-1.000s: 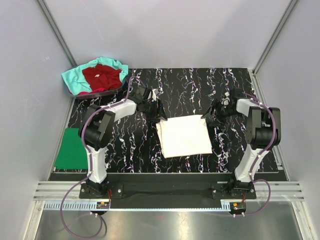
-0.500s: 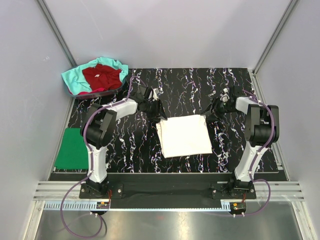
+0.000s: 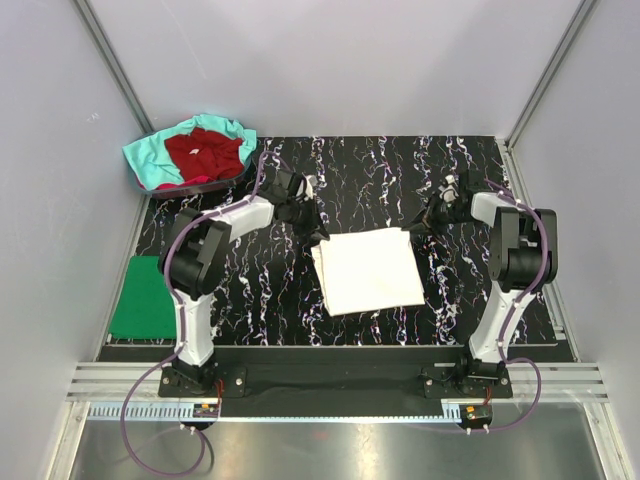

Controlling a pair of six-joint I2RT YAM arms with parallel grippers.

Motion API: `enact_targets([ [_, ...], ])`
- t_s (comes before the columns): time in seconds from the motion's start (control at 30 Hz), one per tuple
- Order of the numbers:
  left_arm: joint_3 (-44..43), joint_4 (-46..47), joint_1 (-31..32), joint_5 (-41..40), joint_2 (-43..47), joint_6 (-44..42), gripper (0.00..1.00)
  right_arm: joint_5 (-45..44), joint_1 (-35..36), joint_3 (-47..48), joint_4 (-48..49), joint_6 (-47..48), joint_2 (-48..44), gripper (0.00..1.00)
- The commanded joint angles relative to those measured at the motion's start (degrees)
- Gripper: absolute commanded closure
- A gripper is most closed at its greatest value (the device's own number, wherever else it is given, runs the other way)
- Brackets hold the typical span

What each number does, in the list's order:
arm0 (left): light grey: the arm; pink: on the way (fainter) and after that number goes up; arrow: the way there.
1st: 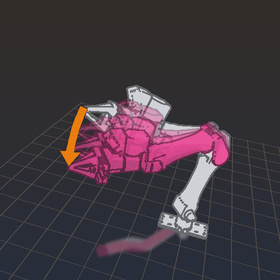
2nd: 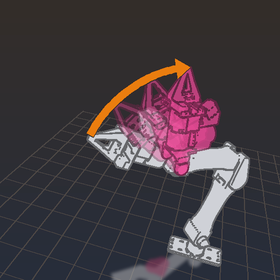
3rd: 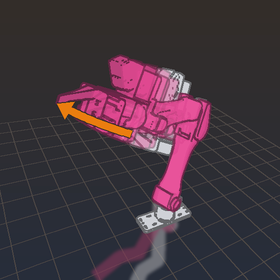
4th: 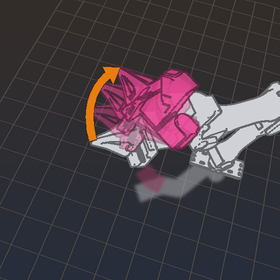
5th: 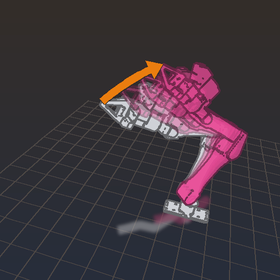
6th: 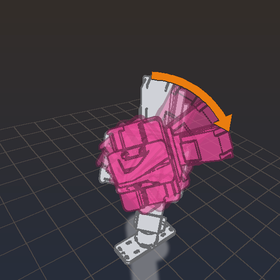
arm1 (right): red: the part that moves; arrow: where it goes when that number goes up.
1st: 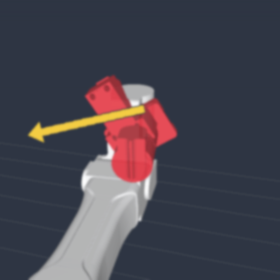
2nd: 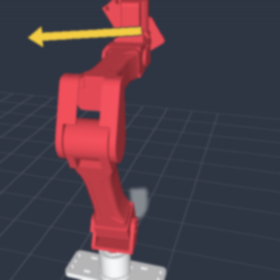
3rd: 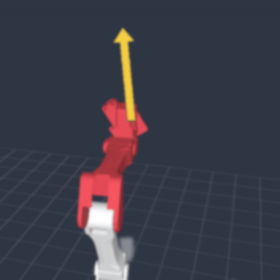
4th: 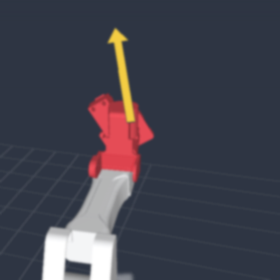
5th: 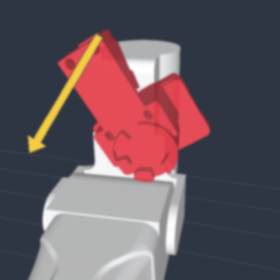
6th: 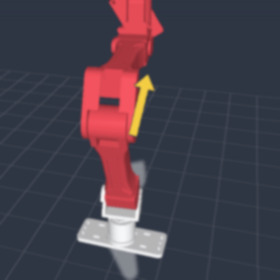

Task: Fold and stack the t-shirts
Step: Fold the tshirt

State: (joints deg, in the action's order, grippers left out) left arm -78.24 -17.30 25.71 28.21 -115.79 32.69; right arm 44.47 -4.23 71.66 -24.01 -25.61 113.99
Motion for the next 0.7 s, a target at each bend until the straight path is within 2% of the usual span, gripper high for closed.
enact_targets([
  [0.0,0.2,0.1,0.3,-1.7,8.4,1.0,1.0,0.6,0.2,1.5,-2.8,0.0,-7.3,1.0],
  [0.27,4.3,-4.2,1.3,-4.6,18.5,3.8,1.0,2.0,0.5,-4.9,-6.0,-0.5,-14.1,1.0],
  [0.67,11.3,-8.5,3.4,-8.1,29.8,7.4,1.0,2.4,2.8,-7.1,-12.2,0.5,-23.5,1.0],
])
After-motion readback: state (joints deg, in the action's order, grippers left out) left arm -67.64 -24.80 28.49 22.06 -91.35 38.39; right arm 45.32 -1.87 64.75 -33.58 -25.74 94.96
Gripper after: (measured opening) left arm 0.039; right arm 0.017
